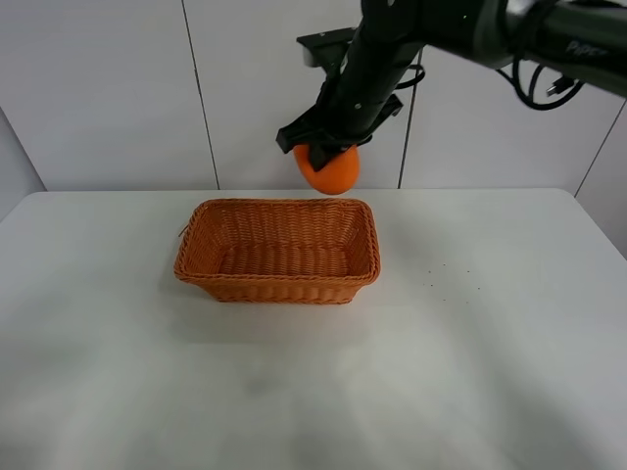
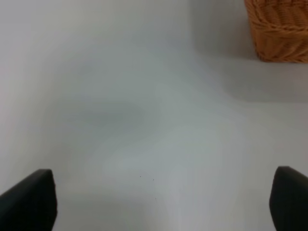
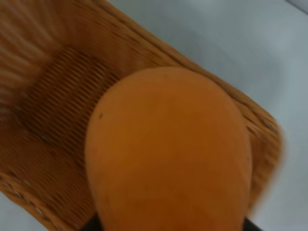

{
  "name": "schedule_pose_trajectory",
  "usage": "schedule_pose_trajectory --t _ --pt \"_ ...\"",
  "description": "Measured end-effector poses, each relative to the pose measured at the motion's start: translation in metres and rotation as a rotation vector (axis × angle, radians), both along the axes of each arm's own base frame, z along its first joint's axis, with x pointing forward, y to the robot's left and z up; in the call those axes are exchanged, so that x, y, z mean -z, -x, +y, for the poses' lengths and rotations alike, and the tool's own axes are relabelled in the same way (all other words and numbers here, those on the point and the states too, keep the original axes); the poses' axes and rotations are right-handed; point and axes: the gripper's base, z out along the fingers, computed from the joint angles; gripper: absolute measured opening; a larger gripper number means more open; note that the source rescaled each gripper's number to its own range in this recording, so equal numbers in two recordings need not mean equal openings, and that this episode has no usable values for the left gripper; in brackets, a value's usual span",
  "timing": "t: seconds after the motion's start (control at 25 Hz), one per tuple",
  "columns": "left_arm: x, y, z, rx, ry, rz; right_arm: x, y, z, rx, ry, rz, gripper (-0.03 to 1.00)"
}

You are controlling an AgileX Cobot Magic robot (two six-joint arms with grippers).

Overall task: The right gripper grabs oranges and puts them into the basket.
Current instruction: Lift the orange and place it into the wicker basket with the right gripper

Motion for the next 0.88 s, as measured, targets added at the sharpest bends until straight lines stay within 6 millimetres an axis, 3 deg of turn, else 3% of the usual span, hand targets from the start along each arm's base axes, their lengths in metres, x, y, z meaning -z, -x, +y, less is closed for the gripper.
schedule_pose_trajectory --t 0.16,0.32,0.44,0.52,0.6,0.68,0.72,0.8,0.88 --pt "0.000 0.000 0.000 0.000 0.000 0.000 0.050 -0.010 0.025 -0.017 0.018 0.030 0.00" --pt "0.000 0.000 0.000 0.000 0.000 0.000 0.105 -0.025 0.033 -0.002 0.044 0.065 0.00" --pt "0.000 0.000 0.000 0.000 0.000 0.000 0.127 -0.029 0.035 0.006 0.056 0.091 0.00" --pt "0.000 0.000 0.000 0.000 0.000 0.000 0.130 -0.028 0.036 0.011 0.046 0.107 0.04" --pt "0.000 0.000 0.000 0.000 0.000 0.000 0.130 -0.028 0.037 0.014 0.036 0.112 0.28" --pt "0.000 0.000 0.000 0.000 0.000 0.000 0.130 -0.028 0.037 0.007 0.036 0.112 0.64" --pt "0.000 0.000 0.000 0.000 0.000 0.000 0.130 -0.028 0.037 0.007 0.037 0.113 0.76" --pt "0.000 0.000 0.000 0.000 0.000 0.000 0.129 -0.027 0.037 -0.001 0.039 0.110 0.92" --pt "0.000 0.000 0.000 0.000 0.000 0.000 0.126 -0.026 0.036 -0.001 0.041 0.116 0.97"
